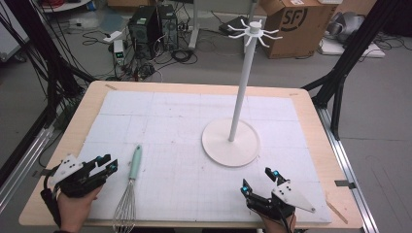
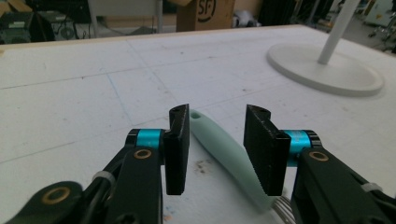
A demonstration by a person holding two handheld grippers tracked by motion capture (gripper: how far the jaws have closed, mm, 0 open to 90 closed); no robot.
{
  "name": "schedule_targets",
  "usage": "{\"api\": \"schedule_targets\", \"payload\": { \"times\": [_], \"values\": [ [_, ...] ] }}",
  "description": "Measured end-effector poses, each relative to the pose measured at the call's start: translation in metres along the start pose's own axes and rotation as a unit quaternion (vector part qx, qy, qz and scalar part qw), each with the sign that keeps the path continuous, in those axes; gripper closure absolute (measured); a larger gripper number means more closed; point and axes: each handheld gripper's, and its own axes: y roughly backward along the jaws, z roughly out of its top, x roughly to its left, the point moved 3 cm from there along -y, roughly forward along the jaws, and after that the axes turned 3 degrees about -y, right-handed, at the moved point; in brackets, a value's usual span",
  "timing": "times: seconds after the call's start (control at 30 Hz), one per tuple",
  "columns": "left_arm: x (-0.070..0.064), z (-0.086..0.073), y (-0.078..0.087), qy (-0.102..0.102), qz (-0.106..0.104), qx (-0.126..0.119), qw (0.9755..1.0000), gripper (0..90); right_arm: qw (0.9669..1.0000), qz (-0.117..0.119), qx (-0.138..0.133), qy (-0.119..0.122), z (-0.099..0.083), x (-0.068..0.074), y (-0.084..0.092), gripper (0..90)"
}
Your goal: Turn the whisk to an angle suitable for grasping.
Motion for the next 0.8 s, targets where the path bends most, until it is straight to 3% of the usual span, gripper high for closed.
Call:
{"api": "schedule_targets", "payload": {
  "times": [0.17, 0.27, 0.47, 0.57, 0.63, 0.67, 0.7, 0.77, 0.8],
  "values": [
    [0.005, 0.009, -0.011, -0.010, 0.004, 0.034, 0.9994, 78.2, 1.0000, 0.001, 0.001, 0.000, 0.000, 0.001, -0.001, 15.3],
    [0.006, 0.014, -0.016, -0.026, 0.034, 0.059, 0.9973, 89.6, 1.0000, 0.005, 0.002, 0.001, 0.000, 0.002, -0.001, 15.3],
    [0.012, 0.019, -0.033, -0.013, 0.064, 0.112, 0.9915, 90.0, 1.0000, 0.008, 0.000, -0.001, 0.000, 0.003, 0.000, 15.2],
    [0.016, 0.014, -0.045, -0.005, 0.061, 0.146, 0.9874, 90.0, 1.0000, 0.008, -0.002, -0.002, 0.001, 0.002, 0.000, 15.3],
    [0.016, 0.011, -0.052, -0.011, 0.062, 0.161, 0.9849, 90.0, 0.9999, 0.009, -0.001, -0.005, 0.001, 0.003, 0.001, 15.3],
    [0.016, 0.011, -0.052, -0.011, 0.062, 0.161, 0.9849, 90.0, 0.9999, 0.009, -0.003, -0.004, 0.001, 0.002, 0.000, 15.3],
    [0.016, 0.009, -0.058, -0.015, 0.066, 0.176, 0.9821, 90.0, 0.9999, 0.010, -0.003, -0.004, 0.001, 0.002, 0.000, 15.3],
    [0.016, 0.009, -0.062, -0.013, 0.064, 0.181, 0.9814, 90.0, 0.9999, 0.010, -0.003, -0.005, 0.001, 0.002, 0.000, 15.3],
    [0.016, 0.008, -0.068, -0.007, 0.058, 0.191, 0.9798, 90.0, 0.9999, 0.010, -0.003, -0.006, 0.001, 0.002, 0.000, 15.3]
  ]
}}
